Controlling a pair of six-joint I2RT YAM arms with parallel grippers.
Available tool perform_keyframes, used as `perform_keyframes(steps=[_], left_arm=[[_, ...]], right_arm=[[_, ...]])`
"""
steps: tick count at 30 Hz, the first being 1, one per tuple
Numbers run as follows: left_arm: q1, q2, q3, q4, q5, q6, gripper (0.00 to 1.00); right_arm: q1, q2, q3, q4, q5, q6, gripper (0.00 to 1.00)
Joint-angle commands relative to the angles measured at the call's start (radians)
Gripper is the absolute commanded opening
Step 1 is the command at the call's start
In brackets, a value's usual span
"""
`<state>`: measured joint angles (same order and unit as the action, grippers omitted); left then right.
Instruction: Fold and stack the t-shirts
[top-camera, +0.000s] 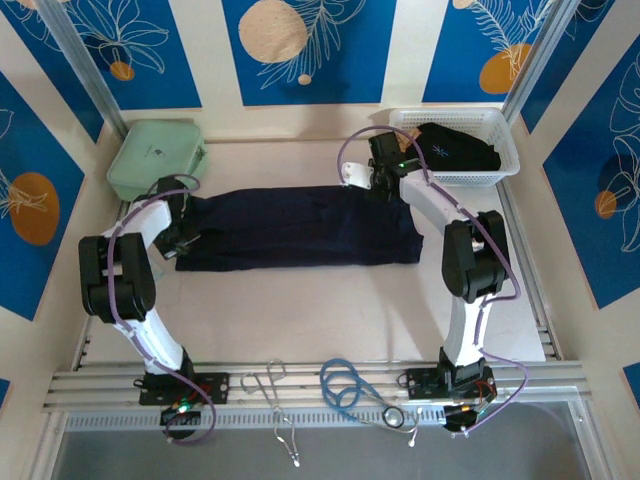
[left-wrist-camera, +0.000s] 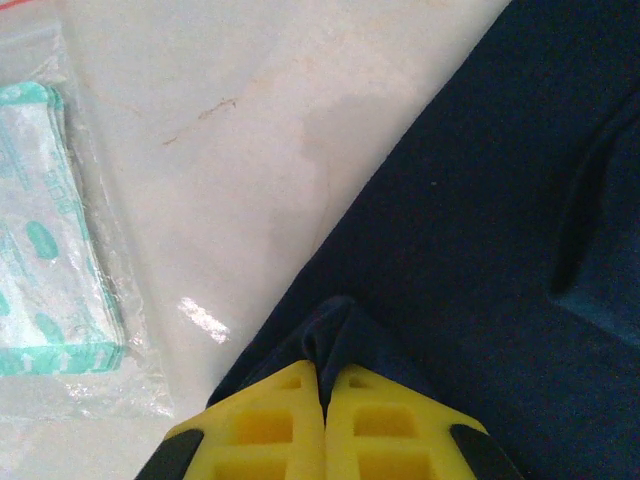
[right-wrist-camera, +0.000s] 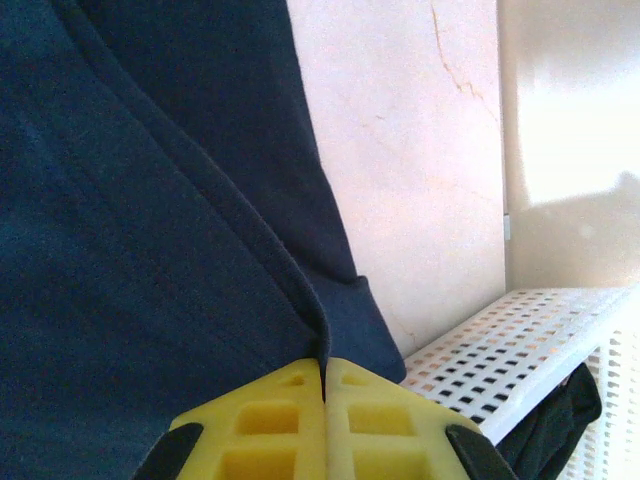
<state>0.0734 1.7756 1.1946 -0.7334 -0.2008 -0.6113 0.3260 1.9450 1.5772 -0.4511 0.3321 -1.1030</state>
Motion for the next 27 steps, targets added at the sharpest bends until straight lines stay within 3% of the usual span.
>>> perform_keyframes(steps=[1,11,21,24,27], left_arm=[[-0.002,0.023,0.029,-0.011,-0.002,0.004,0.0],[-0.001,0.033,0.04,-0.02,-0.013,0.006,0.0],[-0.002,0.016,0.045,-0.023,-0.006,-0.011,0.0],[-0.002,0.012,0.054,-0.021,0.012,-0.017,0.0],[-0.001,0.004,0.059,-0.012,0.053,-0.026,0.02]], right_arm=[[0.001,0.048,0.032,0.041,-0.016,-0.02,0.0],[0.001,0.166,0.066,0.131,0.048,0.005,0.0],[0.001,0.269,0.175,0.101,0.213,0.202,0.0],[0.001,0.273,0.186,0.087,0.228,0.257,0.05],[0.001,0.262,0.183,0.082,0.236,0.316,0.19]])
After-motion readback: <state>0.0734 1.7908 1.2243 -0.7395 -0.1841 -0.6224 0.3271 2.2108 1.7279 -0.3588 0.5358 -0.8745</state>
